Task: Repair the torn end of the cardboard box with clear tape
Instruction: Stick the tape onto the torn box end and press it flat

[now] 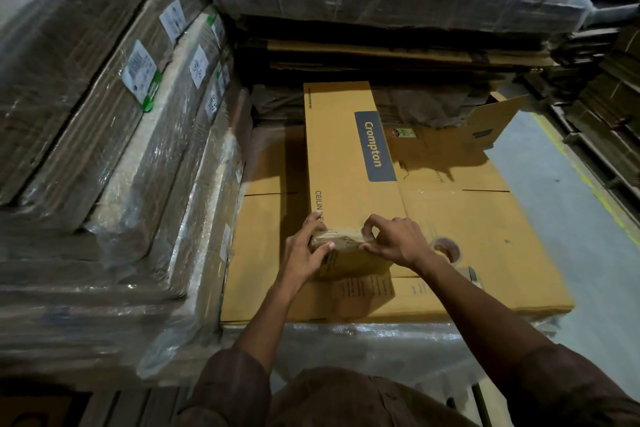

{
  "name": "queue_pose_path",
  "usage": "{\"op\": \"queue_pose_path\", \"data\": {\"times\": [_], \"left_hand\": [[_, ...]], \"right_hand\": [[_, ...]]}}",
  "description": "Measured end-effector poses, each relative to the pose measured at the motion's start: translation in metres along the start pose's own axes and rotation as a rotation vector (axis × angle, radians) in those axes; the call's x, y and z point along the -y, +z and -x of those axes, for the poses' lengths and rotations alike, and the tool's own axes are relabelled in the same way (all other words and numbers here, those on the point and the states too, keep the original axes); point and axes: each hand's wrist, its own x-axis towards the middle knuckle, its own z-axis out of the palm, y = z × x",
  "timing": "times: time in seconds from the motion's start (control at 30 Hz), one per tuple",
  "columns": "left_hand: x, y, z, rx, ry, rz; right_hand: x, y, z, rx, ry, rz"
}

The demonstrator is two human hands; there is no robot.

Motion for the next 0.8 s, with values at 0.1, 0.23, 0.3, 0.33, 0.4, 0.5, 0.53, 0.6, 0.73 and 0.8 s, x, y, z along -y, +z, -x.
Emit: {"op": "queue_pose_path", "data": {"times": [0.1,0.23,0.3,0.33,0.4,0.5,0.53,0.6,0.73,0.8], "left_hand": [[-0.001,0.000,0.002,0.023,-0.066,0.058],[-0.002,-0.003,-0.003,0.068,-0.130,0.090],[-0.001,0.000,-0.005,0.037,-0.139,0.077],[-0.001,0.001,-0.006,0.014,-0.142,0.074],[-0.004,0.003,-0.005,-0.017,-0.150,0.065],[-0.018,0.005,-0.001,-0.025,-0.152,-0.018],[-0.022,0.007,0.000,-0.040,-0.142,-0.069],[-0.027,0.013,0.002,-0.095,-0.107,-0.148],[-0.028,0.021,0.002,-0.166,-0.035,-0.146],[-0.026,0.020,0.001,-0.158,-0.004,-0.156]], "right_hand": [[-0.002,0.000,0.003,0.018,0.009,-0.036],[-0.005,0.001,0.004,-0.033,0.027,-0.137],[-0.006,0.002,0.003,-0.041,0.036,-0.166],[-0.006,0.002,0.003,-0.040,0.044,-0.171],[-0.006,0.003,0.002,-0.038,0.054,-0.172],[-0.006,0.004,0.000,-0.022,0.070,-0.118],[-0.006,0.005,-0.002,-0.017,0.079,-0.082],[-0.003,0.006,-0.005,-0.021,0.100,-0.005],[0.004,0.006,-0.008,-0.022,0.135,0.035],[0.004,0.005,-0.008,-0.019,0.123,0.035]]}}
